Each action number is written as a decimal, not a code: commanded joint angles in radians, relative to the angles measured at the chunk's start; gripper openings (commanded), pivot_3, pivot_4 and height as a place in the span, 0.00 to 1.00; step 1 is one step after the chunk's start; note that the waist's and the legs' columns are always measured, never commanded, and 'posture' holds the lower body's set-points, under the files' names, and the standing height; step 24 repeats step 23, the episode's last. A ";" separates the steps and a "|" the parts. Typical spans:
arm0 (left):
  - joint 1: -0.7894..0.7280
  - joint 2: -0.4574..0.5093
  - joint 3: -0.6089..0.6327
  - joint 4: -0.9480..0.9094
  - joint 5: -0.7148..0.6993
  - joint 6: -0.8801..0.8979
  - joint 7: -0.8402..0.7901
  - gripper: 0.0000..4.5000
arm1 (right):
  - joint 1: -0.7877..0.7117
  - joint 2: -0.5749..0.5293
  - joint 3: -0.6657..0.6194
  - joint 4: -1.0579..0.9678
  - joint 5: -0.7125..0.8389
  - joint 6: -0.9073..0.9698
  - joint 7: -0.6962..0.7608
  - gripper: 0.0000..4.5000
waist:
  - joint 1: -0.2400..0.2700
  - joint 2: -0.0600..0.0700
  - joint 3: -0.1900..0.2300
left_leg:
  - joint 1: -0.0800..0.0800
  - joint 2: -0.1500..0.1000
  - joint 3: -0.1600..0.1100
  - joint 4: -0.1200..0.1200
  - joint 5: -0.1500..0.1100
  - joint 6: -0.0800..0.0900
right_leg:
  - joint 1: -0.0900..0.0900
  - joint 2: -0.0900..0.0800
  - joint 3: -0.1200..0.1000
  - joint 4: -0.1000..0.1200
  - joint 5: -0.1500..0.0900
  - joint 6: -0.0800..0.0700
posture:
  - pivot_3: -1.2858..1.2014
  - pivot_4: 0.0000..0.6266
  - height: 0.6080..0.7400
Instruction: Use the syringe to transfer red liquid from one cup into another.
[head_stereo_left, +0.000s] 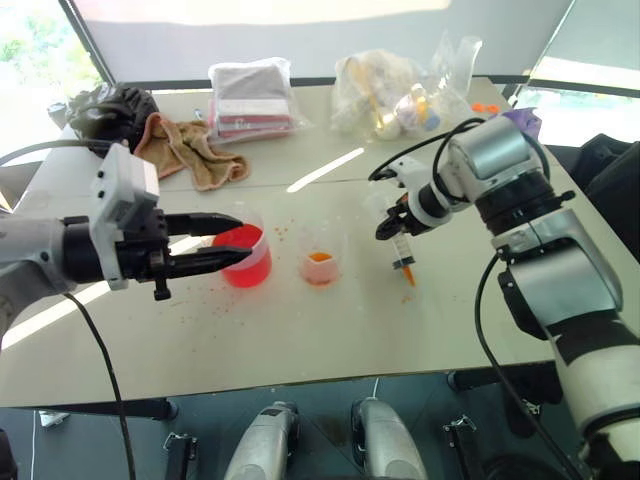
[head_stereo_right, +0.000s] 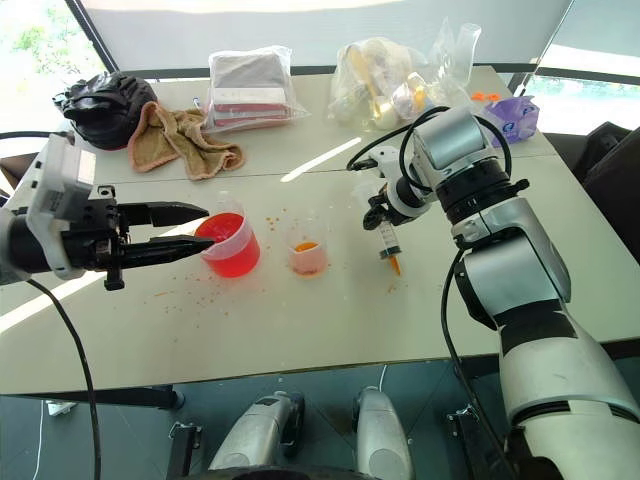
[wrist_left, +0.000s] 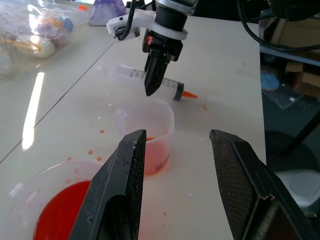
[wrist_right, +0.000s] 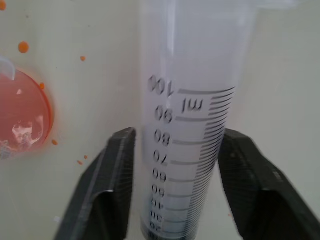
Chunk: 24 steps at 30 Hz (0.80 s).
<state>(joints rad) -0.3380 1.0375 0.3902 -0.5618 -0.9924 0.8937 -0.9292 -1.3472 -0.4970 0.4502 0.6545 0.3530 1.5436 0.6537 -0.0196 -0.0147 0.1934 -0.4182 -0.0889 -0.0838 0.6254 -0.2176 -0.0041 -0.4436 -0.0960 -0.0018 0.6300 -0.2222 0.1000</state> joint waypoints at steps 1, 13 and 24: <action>-0.017 0.005 0.004 0.001 -0.015 -0.010 0.011 0.48 | -0.016 -0.023 0.007 -0.025 -0.013 -0.005 0.028 0.98 | 0.000 0.000 0.000 | 0.000 0.000 0.000 0.000 0.000 0.000 | 0.000 0.000 0.000 0.000 0.000 0.000 | 0.52 0.24 0.97; 0.053 0.068 0.037 0.058 0.030 -0.029 -0.036 0.48 | 0.052 -0.353 0.108 -0.420 -0.048 -0.285 0.299 0.98 | 0.003 0.000 0.000 | -0.001 0.000 0.000 0.001 0.000 0.000 | 0.000 0.000 -0.001 0.000 0.000 0.000 | 0.52 0.24 0.97; 0.061 0.118 0.049 0.126 0.071 -0.061 -0.120 0.48 | 0.177 -0.520 -0.060 -0.752 0.063 -0.449 0.563 0.98 | 0.002 0.001 0.001 | -0.001 0.001 0.001 0.003 -0.001 0.001 | 0.000 -0.001 -0.001 0.000 0.000 0.001 | 0.52 0.24 0.97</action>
